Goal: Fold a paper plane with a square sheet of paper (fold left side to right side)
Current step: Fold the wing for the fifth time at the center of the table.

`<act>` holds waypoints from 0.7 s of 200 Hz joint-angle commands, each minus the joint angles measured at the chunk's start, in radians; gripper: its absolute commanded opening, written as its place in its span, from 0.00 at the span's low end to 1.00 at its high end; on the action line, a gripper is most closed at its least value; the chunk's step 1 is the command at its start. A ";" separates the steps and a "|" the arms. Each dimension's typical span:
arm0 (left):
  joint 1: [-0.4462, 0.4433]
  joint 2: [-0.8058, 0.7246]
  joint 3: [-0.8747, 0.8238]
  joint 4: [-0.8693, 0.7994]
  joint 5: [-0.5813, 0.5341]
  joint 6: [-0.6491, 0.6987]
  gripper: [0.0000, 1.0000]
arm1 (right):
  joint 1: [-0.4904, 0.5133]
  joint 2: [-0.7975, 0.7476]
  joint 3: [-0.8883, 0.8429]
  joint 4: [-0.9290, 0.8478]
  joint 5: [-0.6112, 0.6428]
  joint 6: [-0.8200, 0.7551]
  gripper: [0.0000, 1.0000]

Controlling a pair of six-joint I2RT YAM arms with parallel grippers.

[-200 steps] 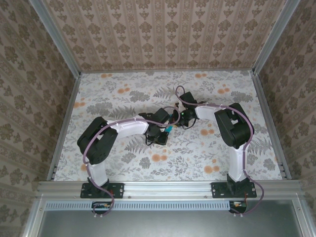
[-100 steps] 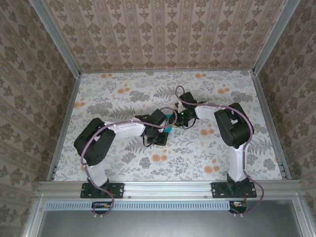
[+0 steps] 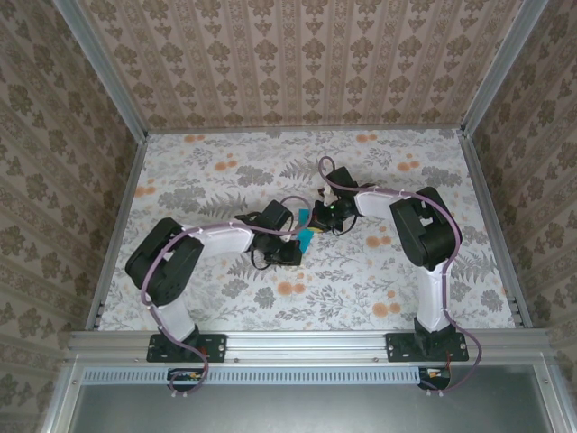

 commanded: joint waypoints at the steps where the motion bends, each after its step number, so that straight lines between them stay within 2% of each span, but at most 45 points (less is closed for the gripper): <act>1: 0.018 -0.089 -0.011 -0.076 0.047 0.027 0.14 | -0.005 0.061 -0.006 -0.076 0.064 -0.011 0.00; 31: 0.037 -0.121 0.008 -0.053 0.098 0.030 0.14 | -0.005 0.060 -0.007 -0.075 0.059 -0.011 0.00; 61: 0.026 -0.040 0.042 0.043 0.183 0.009 0.14 | -0.006 0.060 -0.009 -0.072 0.057 -0.013 0.00; 99: 0.019 0.078 0.093 0.075 0.184 0.024 0.14 | -0.005 0.064 -0.009 -0.073 0.055 -0.013 0.00; 140: 0.022 0.126 0.087 0.084 0.145 0.027 0.14 | -0.006 0.065 -0.004 -0.087 0.062 -0.019 0.00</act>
